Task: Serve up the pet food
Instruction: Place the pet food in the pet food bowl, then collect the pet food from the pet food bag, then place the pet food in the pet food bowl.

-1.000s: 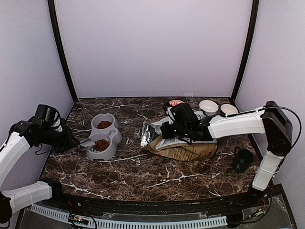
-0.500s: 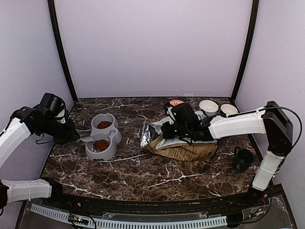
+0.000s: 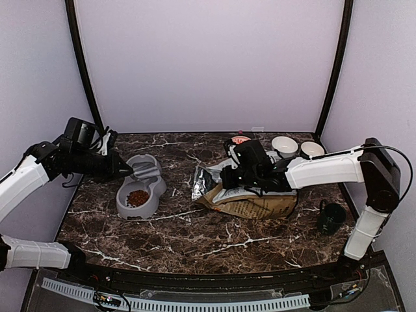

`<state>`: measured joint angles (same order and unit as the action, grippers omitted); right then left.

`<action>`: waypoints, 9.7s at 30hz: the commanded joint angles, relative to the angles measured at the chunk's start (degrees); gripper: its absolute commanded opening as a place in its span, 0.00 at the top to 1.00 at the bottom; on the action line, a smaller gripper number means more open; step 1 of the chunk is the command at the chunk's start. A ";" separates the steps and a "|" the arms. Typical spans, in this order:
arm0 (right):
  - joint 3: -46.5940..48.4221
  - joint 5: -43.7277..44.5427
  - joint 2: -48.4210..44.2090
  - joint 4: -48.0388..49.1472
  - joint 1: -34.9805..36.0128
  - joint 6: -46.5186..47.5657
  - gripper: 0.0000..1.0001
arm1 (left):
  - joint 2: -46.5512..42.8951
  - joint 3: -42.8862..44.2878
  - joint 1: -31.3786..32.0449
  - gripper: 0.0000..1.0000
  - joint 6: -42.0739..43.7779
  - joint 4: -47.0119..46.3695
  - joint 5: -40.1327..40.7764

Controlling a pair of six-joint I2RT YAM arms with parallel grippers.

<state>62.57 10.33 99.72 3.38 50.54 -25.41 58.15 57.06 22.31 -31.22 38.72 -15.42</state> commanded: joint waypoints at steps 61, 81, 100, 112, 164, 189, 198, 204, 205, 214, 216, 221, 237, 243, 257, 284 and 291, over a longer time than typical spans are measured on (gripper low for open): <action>8.10 5.36 -1.68 -12.43 -1.48 -1.01 1.00 | 40.12 5.16 16.41 1.00 8.62 -30.01 -8.25; 6.33 2.70 -1.71 -9.32 -1.45 -0.67 1.00 | 50.51 11.33 17.77 1.00 7.75 -32.32 -12.26; 4.33 3.28 -2.59 -8.42 -1.50 -1.05 1.00 | 53.69 7.30 17.75 1.00 2.02 -47.05 -19.96; 4.00 3.66 -3.22 -8.65 -1.49 -1.22 1.00 | 49.82 1.67 17.69 1.00 -1.08 -56.01 -22.89; 5.99 3.46 -2.60 -9.39 -1.49 -1.75 1.00 | 33.27 -17.47 13.29 1.00 -5.75 -66.08 -24.90; 7.19 3.74 -2.01 -11.23 -1.51 -1.59 1.00 | 27.39 -25.94 9.43 1.00 -14.82 -80.06 -28.37; 8.16 4.06 -1.81 -12.45 -1.57 -1.40 1.00 | 25.54 -27.36 8.67 1.00 -17.44 -84.19 -28.93; 8.66 4.12 -1.48 -13.11 -1.59 -1.24 1.00 | 25.40 -28.48 8.18 1.00 -19.18 -88.52 -29.79; 8.77 4.18 -1.40 -13.13 -1.59 -1.22 1.00 | 25.47 -28.61 8.08 1.00 -19.60 -89.28 -29.92; 9.07 4.50 -0.82 -13.53 -1.59 0.12 1.00 | 26.32 -28.54 7.15 1.00 -27.32 -99.77 -32.36; 9.27 4.82 -0.68 -13.78 -1.58 1.41 1.00 | 26.25 -28.42 6.78 1.00 -29.45 -102.15 -33.08; 9.88 7.26 -0.32 -14.78 -1.63 5.67 1.00 | 23.39 -27.77 6.31 1.00 -30.15 -99.91 -33.34; 6.82 4.86 -1.62 -7.65 -4.58 13.87 1.00 | 4.99 -29.87 5.98 1.00 -19.41 -68.60 -19.36; 5.46 3.48 -2.00 -5.70 -6.60 13.91 1.00 | -2.56 -29.24 5.19 1.00 -17.09 -55.82 -13.87; 4.14 0.86 -3.77 -4.52 -7.08 13.90 1.00 | -12.15 -28.32 4.11 1.00 -15.36 -40.48 -7.95; 3.86 -0.04 -4.71 -4.06 -7.04 13.63 1.00 | -26.42 -26.32 1.79 1.00 -15.77 -19.08 7.94; 3.84 0.08 -4.66 -4.03 -7.04 13.67 1.00 | -28.94 -26.21 1.66 1.00 -16.28 -15.39 10.75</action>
<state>66.72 9.17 97.80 -3.42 44.56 -12.47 30.61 29.02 24.25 -47.18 20.93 -7.42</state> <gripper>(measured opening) 0.006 0.081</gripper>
